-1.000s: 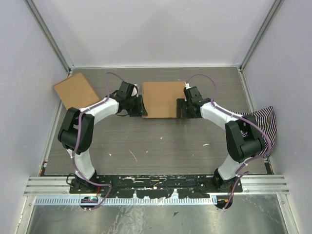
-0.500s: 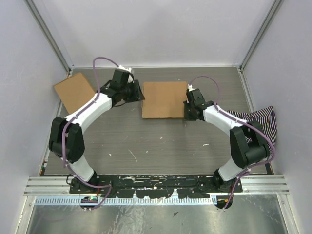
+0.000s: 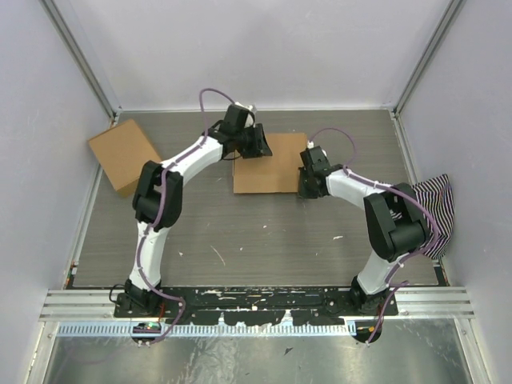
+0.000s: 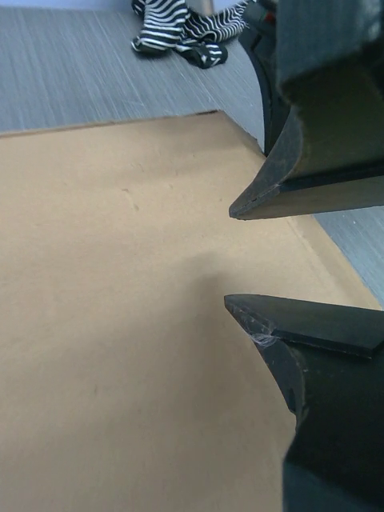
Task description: Fold the paper box
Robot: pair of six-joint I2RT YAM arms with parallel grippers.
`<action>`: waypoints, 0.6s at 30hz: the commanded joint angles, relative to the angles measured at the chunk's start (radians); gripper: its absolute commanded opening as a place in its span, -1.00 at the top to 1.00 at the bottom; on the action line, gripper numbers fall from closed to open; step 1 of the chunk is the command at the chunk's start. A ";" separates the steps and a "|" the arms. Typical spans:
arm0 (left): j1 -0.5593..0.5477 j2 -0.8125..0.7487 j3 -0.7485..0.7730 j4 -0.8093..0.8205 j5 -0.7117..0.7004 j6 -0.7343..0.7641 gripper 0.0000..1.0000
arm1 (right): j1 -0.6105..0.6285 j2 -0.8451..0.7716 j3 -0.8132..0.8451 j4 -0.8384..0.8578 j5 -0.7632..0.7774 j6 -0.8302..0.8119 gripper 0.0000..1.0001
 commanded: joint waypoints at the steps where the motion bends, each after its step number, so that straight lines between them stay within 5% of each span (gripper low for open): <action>1: -0.012 0.076 0.133 -0.086 0.077 0.006 0.02 | 0.000 0.020 0.058 0.109 0.033 0.032 0.98; 9: -0.021 0.192 0.250 -0.264 0.215 0.088 0.17 | 0.001 0.124 0.145 0.183 0.007 0.046 0.98; 18: -0.050 0.208 0.185 -0.303 0.292 0.143 0.23 | 0.014 0.208 0.178 0.394 -0.181 0.084 0.87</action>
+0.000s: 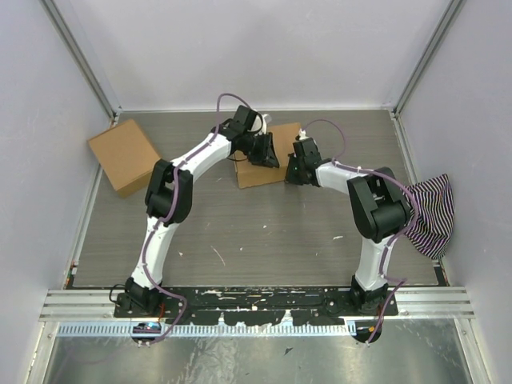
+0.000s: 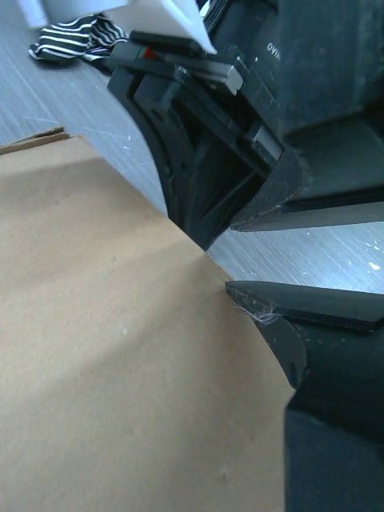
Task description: Fold the paper box
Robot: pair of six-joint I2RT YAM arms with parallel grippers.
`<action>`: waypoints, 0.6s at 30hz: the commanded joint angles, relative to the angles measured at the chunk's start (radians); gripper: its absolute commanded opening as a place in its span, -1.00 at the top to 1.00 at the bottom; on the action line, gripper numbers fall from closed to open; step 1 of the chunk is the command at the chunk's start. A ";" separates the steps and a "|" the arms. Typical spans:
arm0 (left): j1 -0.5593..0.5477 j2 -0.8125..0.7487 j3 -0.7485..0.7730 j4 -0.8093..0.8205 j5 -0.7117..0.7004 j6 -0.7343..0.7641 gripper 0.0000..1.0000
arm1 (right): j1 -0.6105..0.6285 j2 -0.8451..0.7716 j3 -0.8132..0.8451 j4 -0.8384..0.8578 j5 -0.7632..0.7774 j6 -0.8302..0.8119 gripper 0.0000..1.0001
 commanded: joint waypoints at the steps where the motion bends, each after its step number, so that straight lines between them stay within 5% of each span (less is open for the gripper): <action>1: -0.026 0.035 -0.041 -0.080 0.071 0.046 0.23 | 0.021 0.016 0.048 0.186 -0.118 0.025 0.85; 10: -0.039 0.021 -0.115 -0.054 0.102 0.047 0.28 | 0.041 0.005 -0.039 0.391 -0.042 0.049 0.98; 18: -0.014 -0.055 -0.130 -0.054 0.083 0.031 0.27 | 0.042 -0.090 -0.071 0.363 -0.032 0.050 0.98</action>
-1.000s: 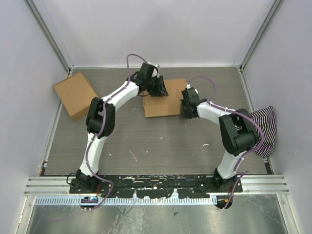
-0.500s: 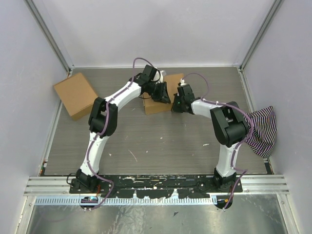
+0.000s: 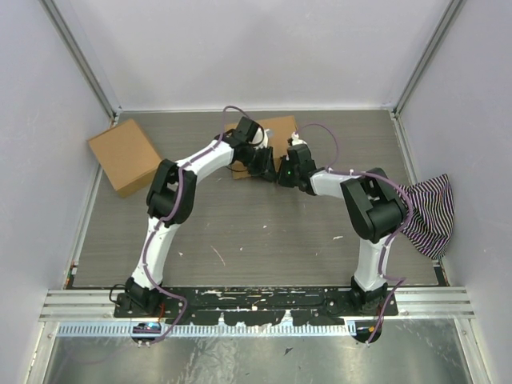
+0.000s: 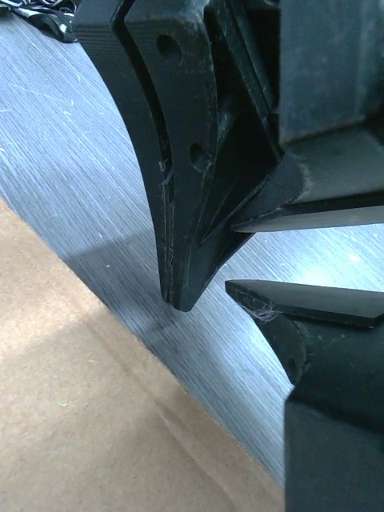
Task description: Fold the paper box
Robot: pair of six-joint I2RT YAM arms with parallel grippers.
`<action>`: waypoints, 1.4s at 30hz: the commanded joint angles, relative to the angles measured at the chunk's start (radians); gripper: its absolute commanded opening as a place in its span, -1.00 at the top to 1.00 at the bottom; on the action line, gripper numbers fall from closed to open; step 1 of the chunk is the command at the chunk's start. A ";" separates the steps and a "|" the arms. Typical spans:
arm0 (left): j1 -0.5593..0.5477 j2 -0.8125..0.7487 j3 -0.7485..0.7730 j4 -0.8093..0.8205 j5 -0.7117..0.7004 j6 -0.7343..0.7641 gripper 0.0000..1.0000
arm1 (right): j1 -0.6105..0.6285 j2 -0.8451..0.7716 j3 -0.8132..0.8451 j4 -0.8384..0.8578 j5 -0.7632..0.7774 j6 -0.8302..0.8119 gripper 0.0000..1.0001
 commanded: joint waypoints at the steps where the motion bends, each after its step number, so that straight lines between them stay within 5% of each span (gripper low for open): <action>1: 0.013 -0.081 -0.025 -0.042 0.011 -0.010 0.27 | -0.003 -0.142 -0.006 0.089 0.040 -0.001 0.98; 8: 0.072 -0.210 0.058 0.024 -0.073 -0.073 0.15 | -0.018 -0.285 -0.058 -0.031 0.121 -0.048 0.98; 16: 0.110 0.010 0.351 0.008 -0.496 -0.046 0.08 | -0.050 -0.311 -0.049 -0.072 0.114 -0.047 0.98; 22: 0.100 0.212 0.595 -0.088 -0.497 -0.046 0.06 | -0.056 -0.339 -0.068 -0.071 0.128 -0.046 0.98; 42: 0.030 0.243 0.534 -0.216 -0.232 0.066 0.11 | -0.101 -0.422 -0.106 -0.186 0.162 -0.047 0.98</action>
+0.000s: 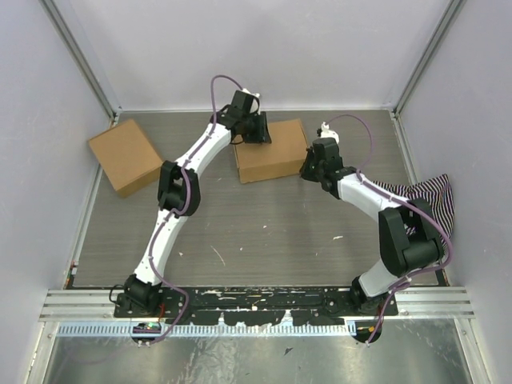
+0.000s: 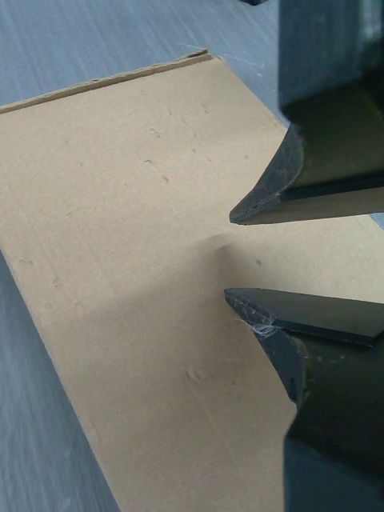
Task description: Fold the paper box
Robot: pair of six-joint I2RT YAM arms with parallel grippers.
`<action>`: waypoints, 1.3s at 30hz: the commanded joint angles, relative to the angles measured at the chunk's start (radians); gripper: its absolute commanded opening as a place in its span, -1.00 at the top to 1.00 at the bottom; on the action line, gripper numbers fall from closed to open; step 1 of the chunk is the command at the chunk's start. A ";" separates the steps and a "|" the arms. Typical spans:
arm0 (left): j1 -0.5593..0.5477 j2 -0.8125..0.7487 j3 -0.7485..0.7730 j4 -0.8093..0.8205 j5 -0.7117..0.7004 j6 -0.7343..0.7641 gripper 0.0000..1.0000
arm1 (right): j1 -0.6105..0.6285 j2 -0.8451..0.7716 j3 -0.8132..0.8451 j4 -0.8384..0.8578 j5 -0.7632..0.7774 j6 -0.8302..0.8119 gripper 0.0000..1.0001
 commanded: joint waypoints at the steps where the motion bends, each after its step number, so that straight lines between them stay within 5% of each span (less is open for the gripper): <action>1: -0.058 -0.018 -0.051 -0.127 0.090 0.062 0.12 | -0.010 -0.071 0.006 -0.025 0.029 -0.007 0.98; 8: -0.119 -0.095 -0.204 -0.114 0.139 0.100 0.17 | -0.011 -0.101 -0.015 -0.095 0.047 -0.022 0.98; 18: -0.167 -0.110 -0.264 -0.121 0.157 0.119 0.19 | -0.032 -0.219 -0.087 -0.284 0.272 0.051 0.98; 27: -0.167 -0.125 -0.279 -0.089 0.177 0.103 0.23 | -0.003 -0.241 -0.245 -0.070 -0.200 -0.021 0.98; 39: -0.167 -0.128 -0.302 -0.084 0.205 0.105 0.23 | 0.141 -0.020 -0.185 0.153 -0.202 -0.038 0.98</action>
